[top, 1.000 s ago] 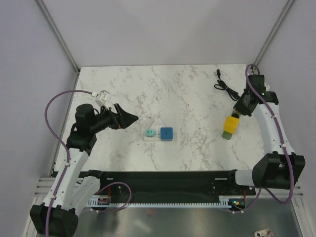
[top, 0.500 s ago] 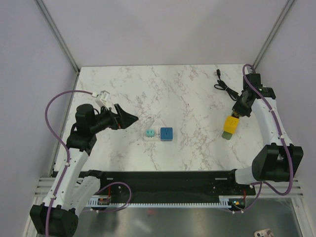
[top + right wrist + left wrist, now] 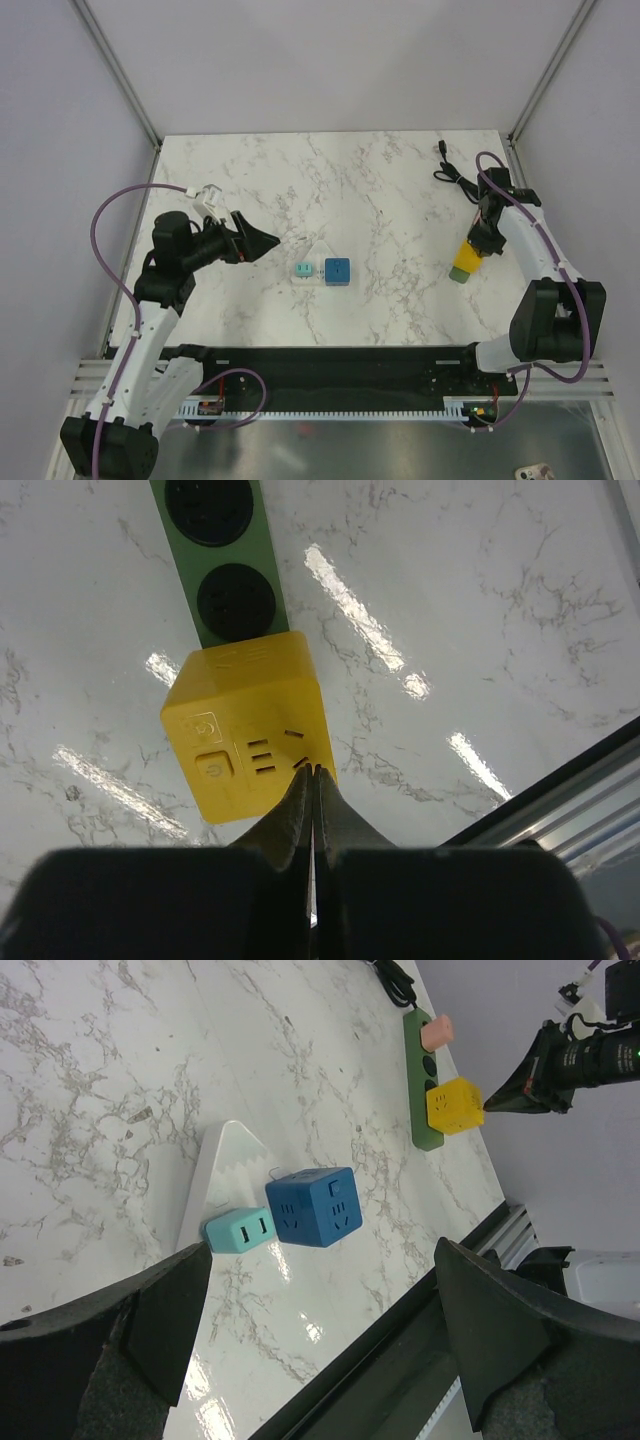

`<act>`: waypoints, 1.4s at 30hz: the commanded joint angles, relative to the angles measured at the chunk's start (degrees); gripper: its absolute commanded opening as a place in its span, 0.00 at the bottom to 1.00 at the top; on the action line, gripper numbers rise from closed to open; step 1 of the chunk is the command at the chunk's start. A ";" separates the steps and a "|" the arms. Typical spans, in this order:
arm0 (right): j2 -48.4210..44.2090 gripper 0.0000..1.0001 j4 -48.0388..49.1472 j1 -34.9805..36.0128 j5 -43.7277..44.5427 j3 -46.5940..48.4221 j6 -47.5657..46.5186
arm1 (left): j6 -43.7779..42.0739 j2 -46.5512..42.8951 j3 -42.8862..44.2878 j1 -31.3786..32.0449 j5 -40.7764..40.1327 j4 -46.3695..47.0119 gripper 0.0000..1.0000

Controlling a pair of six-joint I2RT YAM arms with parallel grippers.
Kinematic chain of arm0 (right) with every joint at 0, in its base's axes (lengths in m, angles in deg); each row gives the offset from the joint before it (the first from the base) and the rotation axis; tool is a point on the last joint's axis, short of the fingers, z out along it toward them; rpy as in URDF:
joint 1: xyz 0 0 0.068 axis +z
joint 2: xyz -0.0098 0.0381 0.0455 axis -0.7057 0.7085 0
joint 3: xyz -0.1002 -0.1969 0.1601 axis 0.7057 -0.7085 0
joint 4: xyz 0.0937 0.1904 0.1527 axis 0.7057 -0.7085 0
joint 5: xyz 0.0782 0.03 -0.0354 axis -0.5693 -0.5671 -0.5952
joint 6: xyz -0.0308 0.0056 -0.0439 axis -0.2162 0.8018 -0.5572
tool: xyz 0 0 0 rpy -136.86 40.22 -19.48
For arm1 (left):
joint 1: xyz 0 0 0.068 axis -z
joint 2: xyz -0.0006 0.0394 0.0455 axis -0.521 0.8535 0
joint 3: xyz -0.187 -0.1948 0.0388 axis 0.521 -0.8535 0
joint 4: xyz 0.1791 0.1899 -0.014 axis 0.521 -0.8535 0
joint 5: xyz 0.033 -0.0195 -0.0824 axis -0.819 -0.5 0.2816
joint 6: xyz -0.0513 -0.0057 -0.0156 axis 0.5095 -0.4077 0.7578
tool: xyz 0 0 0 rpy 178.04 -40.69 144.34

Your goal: Insert the plug

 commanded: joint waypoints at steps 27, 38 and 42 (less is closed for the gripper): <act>-0.29 0.00 0.60 -0.31 1.21 6.29 -3.81 | -3.16 -1.20 0.30 -0.26 -2.85 -0.40 1.00; 2.68 0.00 10.17 -0.31 -5.57 -4.43 -3.64 | -3.42 -0.58 0.38 -0.26 -3.99 -0.58 1.00; 2.00 0.00 8.07 -0.31 -2.41 -2.16 -3.81 | -3.68 -0.06 0.65 -0.26 -5.05 -1.19 1.00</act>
